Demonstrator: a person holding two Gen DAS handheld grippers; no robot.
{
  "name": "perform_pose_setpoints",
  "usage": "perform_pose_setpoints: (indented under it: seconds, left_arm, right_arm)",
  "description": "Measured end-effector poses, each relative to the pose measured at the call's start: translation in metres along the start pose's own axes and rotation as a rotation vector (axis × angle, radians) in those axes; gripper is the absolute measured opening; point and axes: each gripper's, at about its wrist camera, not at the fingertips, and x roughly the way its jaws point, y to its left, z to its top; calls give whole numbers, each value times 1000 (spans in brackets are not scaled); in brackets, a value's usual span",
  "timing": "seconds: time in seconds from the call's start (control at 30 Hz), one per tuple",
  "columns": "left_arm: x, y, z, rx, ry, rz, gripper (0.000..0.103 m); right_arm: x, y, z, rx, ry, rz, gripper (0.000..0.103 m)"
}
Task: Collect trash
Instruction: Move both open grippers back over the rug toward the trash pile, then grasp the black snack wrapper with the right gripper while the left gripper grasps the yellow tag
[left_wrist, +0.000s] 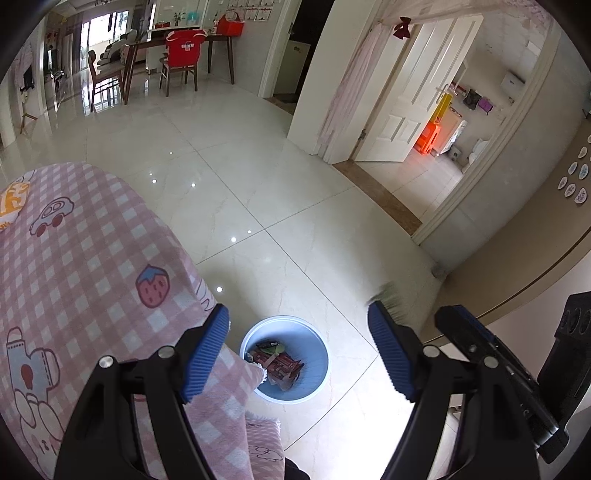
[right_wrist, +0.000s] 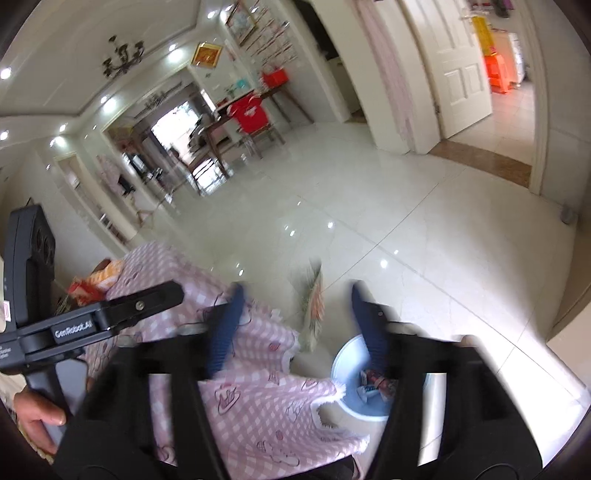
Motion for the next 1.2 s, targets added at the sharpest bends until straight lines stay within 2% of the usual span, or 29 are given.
perform_pose_setpoints:
  seconds: [0.37,0.57,0.77,0.97,1.2]
  left_arm:
    - [-19,27,-3,-19,-27,13,78]
    - [-54,62,-11,-32,-80,61,80]
    - [-101,130,-21,-98,-150,158,80]
    - [-143,220,-40,-183,-185,305,80]
    - [-171,304,-70,-334,-203,365,80]
  right_arm:
    - [-6,22,3,-31,10,32,62]
    - [-7,71,-1,-117,26,94,62]
    - [8,143,-15,-236,73,186,62]
    - [38,221,-36,-363,133,256,62]
    - [85,301,-59,-496,217,303,62]
